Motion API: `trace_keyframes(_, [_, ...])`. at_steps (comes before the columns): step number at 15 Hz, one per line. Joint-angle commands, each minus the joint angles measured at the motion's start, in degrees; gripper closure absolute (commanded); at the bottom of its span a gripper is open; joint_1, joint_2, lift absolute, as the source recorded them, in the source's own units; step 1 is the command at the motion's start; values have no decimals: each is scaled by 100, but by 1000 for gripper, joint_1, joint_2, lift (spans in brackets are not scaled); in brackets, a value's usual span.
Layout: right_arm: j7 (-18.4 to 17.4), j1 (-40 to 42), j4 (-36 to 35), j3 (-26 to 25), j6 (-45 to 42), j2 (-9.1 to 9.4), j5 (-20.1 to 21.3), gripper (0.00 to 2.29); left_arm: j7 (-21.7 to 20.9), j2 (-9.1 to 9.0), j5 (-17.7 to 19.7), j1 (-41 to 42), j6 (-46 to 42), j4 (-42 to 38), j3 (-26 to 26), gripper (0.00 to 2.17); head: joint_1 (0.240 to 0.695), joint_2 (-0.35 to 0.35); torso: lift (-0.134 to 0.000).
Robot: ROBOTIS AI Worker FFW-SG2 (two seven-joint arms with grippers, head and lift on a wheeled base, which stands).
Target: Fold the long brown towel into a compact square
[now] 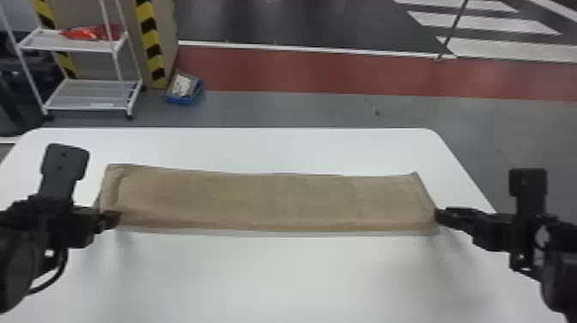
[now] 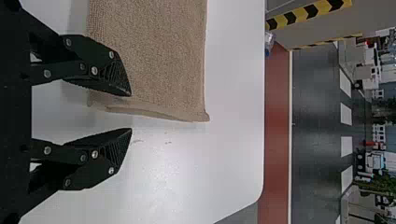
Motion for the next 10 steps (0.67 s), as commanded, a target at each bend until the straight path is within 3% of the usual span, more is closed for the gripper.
trace_keyframes(1, [-12, -39, 3, 28, 115, 1, 70, 1663, 50, -2, -5, 25, 0, -13, -5, 1406, 695, -121, -123])
trace_keyframes(2, [-12, -48, 3, 37, 115, 1, 70, 1663, 94, -11, -5, 25, 0, -21, -5, 1622, 695, -121, -123])
trace_keyframes(7, [-12, -74, 3, 46, 115, 1, 87, 1663, 41, 24, -75, 113, 123, -136, -13, 1632, 695, -121, -123])
trace_keyframes(10, [-30, -136, 3, 134, 98, 1, 140, 1663, 24, 42, -163, 289, 633, -628, 83, 1632, 695, -115, -123])
